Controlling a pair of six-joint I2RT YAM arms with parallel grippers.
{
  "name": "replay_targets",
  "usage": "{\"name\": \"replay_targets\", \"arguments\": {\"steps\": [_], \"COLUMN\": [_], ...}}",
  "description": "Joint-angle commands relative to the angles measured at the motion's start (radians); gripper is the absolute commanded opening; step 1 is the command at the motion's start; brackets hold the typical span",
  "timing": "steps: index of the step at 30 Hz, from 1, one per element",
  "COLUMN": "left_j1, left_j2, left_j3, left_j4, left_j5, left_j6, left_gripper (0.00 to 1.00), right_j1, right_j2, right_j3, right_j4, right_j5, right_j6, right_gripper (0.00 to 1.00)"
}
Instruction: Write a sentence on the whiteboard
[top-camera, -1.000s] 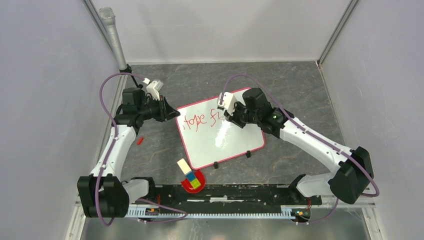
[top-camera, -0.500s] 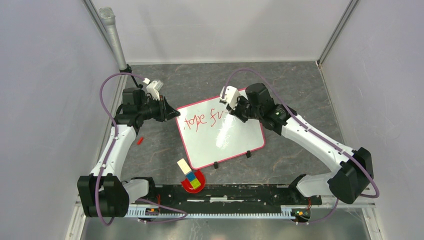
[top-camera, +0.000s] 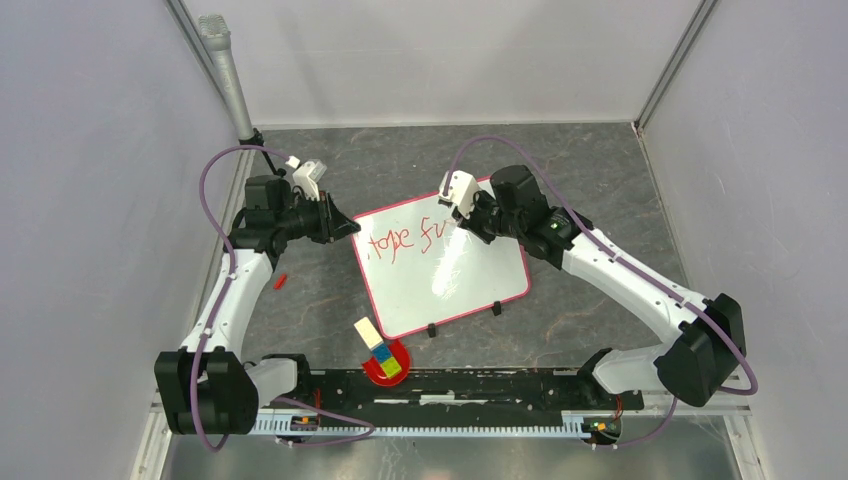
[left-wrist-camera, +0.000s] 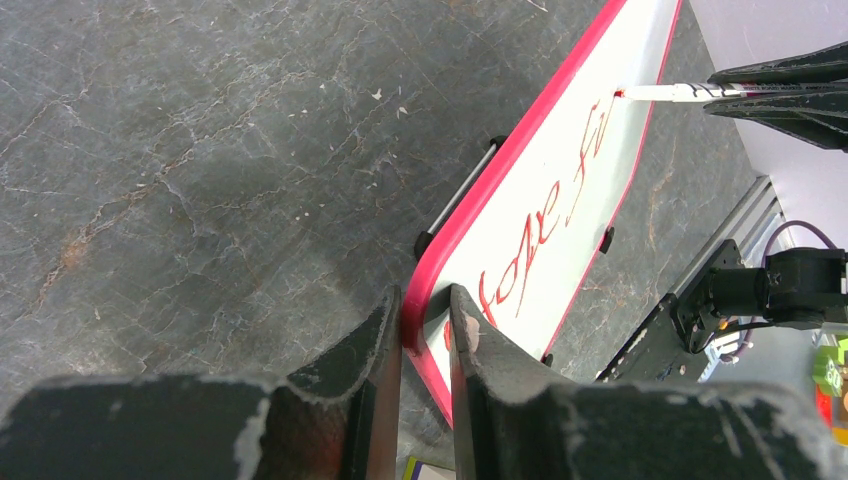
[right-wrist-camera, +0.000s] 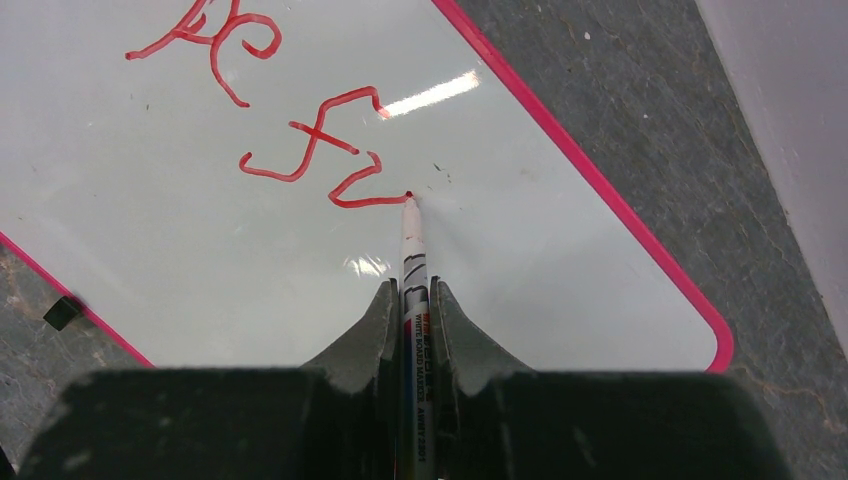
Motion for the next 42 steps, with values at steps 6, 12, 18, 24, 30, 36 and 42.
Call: {"name": "replay_targets", "arguments": {"steps": [6, 12, 18, 24, 30, 36, 42], "left_j1": [-0.002, -0.002, -0.002, -0.002, -0.002, -0.002, -0.002], "left_j2": [-0.002, -0.008, -0.009, -0.005, -0.003, -0.003, -0.005], "left_j3": [-0.010, -0.014, -0.015, -0.013, -0.011, -0.013, -0.015], "left_j4": [-0.028, -0.028, -0.028, -0.028, -0.027, -0.027, -0.027], "left_j5": [-0.010, -0.010, -0.012, -0.009, -0.009, -0.009, -0.013], "left_j6": [0.039, 0.041, 0.042, 0.042, 0.042, 0.043, 0.045], "left_gripper": [0.02, 0.02, 0.02, 0.03, 0.02, 0.02, 0.03], "right_j1": [-0.008, -0.007, -0.006, -0.007, -0.008, -0.009, -0.010], "right_j2": [-0.012, -0.023, -0.038, -0.064, -0.072, -0.049, -0.022], "right_j3": [-0.022, -0.043, -0.045, -0.002, 0.022, 0.026, 0.016], "right_j4": [-0.012, -0.029, -0.052, -0.079, -0.057, -0.027, -0.004], "right_j5": [-0.039, -0.057, -0.043, -0.024, -0.023, -0.024, -0.013], "right_j6": [0.019, 0.019, 0.005, -0.013, -0.010, -0.004, -0.009], "right_gripper": [0.00, 0.00, 0.00, 0.00, 0.00, 0.00, 0.00]}}
